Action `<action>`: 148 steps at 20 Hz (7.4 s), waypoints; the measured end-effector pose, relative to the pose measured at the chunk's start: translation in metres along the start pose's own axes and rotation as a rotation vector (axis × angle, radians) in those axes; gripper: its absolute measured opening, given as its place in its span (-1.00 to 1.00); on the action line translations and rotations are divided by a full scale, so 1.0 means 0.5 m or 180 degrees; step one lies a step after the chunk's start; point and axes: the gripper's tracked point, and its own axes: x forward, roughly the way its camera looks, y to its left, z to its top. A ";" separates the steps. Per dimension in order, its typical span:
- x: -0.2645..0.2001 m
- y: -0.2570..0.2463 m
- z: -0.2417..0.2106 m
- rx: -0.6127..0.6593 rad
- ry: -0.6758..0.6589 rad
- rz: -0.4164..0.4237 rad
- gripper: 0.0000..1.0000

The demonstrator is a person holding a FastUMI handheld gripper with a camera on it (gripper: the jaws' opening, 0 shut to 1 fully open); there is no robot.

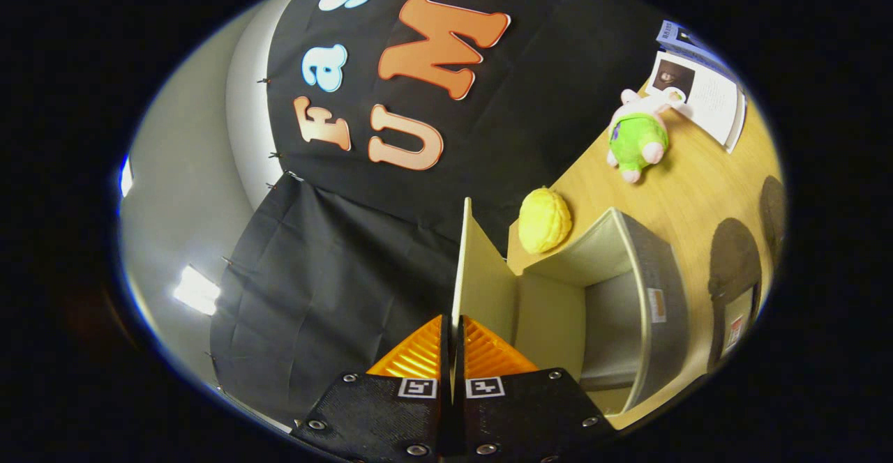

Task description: Open the storage box then place both shoes into the box .Put the left shoe in first, then the right shoe, with the right side of both shoes facing outward in a uniform manner.

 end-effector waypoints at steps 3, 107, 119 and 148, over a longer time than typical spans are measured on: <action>0.048 0.045 -0.026 -0.0159 0.0095 0.0037 -0.98; -0.290 -0.428 0.134 -0.1267 -0.0684 -0.2874 -1.00; -0.107 -0.218 0.115 -0.1311 -0.0707 -0.2277 -1.00; 0.043 -0.286 -0.103 -0.1184 0.0218 -0.2486 0.98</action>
